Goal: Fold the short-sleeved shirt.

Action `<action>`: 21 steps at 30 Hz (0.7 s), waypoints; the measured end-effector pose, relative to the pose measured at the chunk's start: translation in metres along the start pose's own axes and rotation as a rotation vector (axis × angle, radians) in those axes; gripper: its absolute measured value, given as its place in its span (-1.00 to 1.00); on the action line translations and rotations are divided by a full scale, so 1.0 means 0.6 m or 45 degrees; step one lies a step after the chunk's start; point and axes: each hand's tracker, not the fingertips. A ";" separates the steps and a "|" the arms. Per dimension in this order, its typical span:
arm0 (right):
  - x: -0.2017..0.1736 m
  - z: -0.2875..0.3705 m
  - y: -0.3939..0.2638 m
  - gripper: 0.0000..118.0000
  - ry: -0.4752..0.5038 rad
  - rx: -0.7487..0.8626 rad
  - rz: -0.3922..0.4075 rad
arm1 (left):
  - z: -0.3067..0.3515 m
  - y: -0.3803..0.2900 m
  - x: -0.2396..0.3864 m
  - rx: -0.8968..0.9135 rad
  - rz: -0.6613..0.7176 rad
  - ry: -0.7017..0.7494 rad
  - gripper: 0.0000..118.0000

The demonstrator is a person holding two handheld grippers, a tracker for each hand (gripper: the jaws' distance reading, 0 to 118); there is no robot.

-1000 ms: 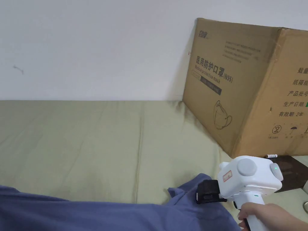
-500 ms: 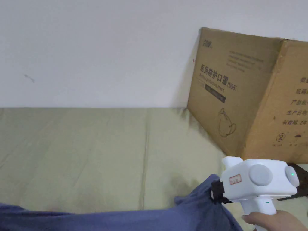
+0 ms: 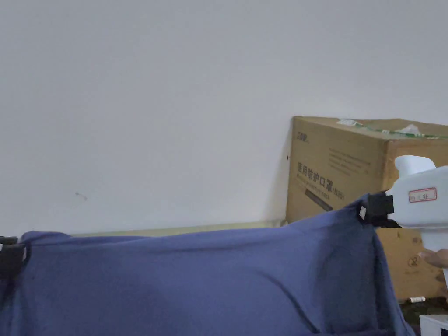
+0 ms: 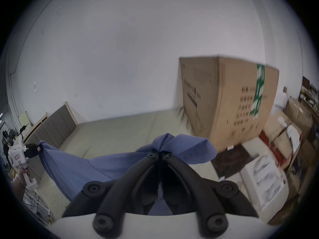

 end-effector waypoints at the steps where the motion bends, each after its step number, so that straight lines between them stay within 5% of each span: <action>1: -0.007 -0.002 0.029 -0.98 -0.003 0.029 0.008 | -0.004 0.028 0.000 0.026 -0.010 0.009 -0.93; 10: -0.069 -0.102 0.262 -0.98 -0.197 0.280 0.116 | -0.123 0.238 0.012 0.211 -0.084 0.209 -0.93; 14: -0.099 -0.137 0.323 -0.98 -0.290 0.389 0.200 | -0.174 0.303 0.020 0.314 -0.052 0.272 -0.93; 21: -0.101 -0.194 0.354 -0.98 -0.317 0.447 0.182 | -0.264 0.328 0.021 0.389 -0.059 0.323 -0.93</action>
